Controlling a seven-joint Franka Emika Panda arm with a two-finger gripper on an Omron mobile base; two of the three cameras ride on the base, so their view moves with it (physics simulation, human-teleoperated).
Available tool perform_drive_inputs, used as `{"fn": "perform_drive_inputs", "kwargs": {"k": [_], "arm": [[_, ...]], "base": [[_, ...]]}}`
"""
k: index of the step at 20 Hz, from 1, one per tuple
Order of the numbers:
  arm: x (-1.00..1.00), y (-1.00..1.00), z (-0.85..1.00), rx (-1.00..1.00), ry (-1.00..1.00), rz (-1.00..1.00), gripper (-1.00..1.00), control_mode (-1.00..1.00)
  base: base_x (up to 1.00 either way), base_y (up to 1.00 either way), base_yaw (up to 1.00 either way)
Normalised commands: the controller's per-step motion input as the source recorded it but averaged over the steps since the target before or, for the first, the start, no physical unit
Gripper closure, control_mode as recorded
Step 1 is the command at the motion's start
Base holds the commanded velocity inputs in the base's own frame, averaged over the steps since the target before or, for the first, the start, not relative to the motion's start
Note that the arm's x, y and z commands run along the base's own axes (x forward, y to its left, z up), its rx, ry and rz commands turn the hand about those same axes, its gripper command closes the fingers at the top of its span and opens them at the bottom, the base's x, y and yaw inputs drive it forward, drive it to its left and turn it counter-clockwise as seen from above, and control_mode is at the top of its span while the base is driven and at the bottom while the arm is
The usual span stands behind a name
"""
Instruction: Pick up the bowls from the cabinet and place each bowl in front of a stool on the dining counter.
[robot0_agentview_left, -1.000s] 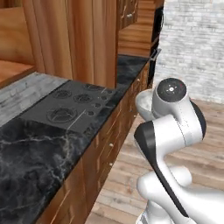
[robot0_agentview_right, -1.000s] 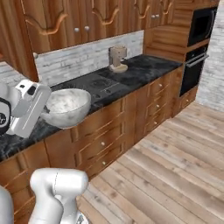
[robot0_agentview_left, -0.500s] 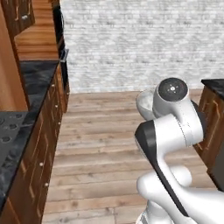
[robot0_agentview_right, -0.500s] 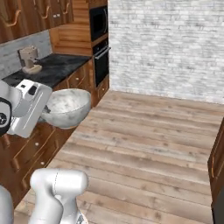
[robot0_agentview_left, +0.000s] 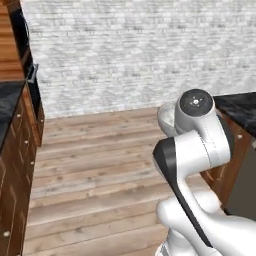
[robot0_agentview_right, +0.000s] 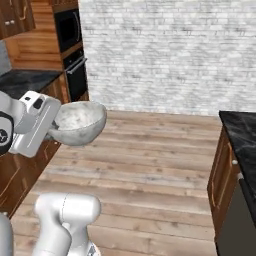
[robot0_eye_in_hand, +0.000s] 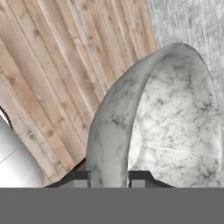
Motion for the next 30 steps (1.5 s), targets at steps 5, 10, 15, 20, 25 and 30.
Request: {"fn": "perform_drive_inputs", "kwargs": {"k": [5,10,15,20,25,30], "arm": [[0.0,0.0,0.0,0.0,0.0,0.0,1.0,1.0],[0.0,0.0,0.0,0.0,0.0,0.0,1.0,1.0],[0.0,0.0,0.0,0.0,0.0,0.0,1.0,1.0],[0.0,0.0,0.0,0.0,0.0,0.0,1.0,1.0],[0.0,0.0,0.0,0.0,0.0,0.0,1.0,1.0],[0.0,0.0,0.0,0.0,0.0,0.0,1.0,1.0]], "base": [[1.0,-0.43,0.0],[1.0,0.18,-0.13],[1.0,0.21,-0.12],[1.0,0.47,-0.23],[1.0,0.67,-0.35],[1.0,0.59,-0.49]]}}
